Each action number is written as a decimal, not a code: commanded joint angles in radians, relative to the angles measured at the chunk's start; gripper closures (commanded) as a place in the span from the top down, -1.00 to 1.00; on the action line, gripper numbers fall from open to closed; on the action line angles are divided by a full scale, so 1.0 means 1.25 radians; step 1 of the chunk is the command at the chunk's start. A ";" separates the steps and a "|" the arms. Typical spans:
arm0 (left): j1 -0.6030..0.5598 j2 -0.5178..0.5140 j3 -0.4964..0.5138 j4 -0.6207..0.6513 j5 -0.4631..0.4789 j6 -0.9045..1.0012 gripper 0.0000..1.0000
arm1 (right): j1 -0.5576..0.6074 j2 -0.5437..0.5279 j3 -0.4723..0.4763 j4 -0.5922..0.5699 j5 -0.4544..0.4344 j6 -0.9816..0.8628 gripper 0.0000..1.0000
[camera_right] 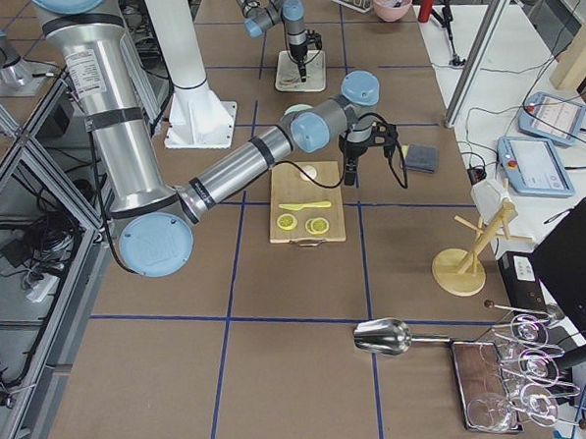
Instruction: Put spoon and bun in bowl
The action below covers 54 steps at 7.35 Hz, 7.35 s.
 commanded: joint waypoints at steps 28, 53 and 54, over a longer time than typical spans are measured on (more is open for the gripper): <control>-0.021 -0.383 0.146 -0.039 -0.005 -0.285 -1.00 | -0.448 0.067 -0.084 0.131 -0.344 0.308 0.72; -0.122 -0.280 -0.077 0.234 0.005 0.094 1.00 | -0.546 0.286 -0.089 0.085 -0.394 0.472 -0.80; -0.153 -0.279 -0.085 0.253 0.005 0.145 1.00 | -0.572 0.304 -0.092 0.086 -0.412 0.499 -0.80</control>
